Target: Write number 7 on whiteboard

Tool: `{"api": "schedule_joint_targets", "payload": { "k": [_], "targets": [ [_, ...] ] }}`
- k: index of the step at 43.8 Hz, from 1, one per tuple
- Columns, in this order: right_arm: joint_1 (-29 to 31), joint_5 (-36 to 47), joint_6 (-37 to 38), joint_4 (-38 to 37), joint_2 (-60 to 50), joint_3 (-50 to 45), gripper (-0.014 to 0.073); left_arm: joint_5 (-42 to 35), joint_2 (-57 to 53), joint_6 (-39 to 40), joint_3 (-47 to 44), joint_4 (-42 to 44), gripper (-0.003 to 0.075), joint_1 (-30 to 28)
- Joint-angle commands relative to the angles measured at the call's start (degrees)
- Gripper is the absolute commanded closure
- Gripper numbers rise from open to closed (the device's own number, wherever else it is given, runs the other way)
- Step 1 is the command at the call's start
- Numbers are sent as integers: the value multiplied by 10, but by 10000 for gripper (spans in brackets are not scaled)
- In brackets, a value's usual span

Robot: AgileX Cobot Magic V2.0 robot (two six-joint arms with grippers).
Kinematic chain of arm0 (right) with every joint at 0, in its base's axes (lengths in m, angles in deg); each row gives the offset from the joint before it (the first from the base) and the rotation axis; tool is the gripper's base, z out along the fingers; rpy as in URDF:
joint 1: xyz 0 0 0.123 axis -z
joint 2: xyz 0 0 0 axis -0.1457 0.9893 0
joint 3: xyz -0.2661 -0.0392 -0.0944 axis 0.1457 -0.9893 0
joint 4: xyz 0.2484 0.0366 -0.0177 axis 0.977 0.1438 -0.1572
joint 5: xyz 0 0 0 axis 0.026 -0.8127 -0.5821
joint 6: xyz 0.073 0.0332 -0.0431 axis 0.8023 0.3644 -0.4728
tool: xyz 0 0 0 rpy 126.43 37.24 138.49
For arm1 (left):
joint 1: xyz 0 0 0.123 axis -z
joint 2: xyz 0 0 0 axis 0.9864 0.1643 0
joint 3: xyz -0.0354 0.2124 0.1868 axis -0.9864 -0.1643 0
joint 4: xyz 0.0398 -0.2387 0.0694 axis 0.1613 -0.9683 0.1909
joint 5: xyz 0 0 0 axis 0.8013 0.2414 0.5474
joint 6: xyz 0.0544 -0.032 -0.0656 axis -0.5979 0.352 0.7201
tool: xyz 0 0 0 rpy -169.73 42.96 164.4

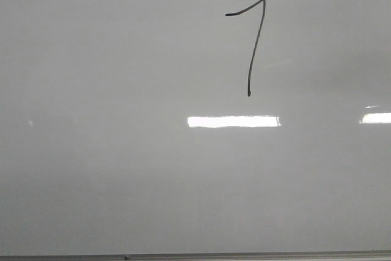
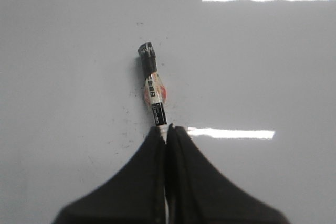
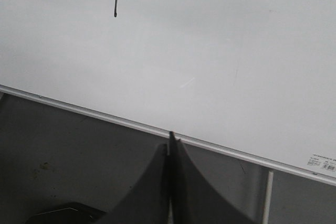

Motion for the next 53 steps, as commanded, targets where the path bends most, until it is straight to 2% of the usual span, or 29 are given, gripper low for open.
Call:
{"api": "schedule_joint_targets", "payload": {
  "k": [1, 12, 23, 53],
  "targets": [
    [4, 31, 0, -3, 3, 15, 661, -60, -8, 5, -8, 1, 741, 4],
    [4, 31, 0, -3, 3, 15, 661, -69, -8, 5, -8, 1, 741, 5],
    [4, 31, 0, -3, 3, 15, 661, -70, -8, 5, -8, 1, 741, 31],
    [4, 31, 0, -3, 3, 15, 661, -71, -8, 5, -8, 1, 741, 31]
  ]
}}
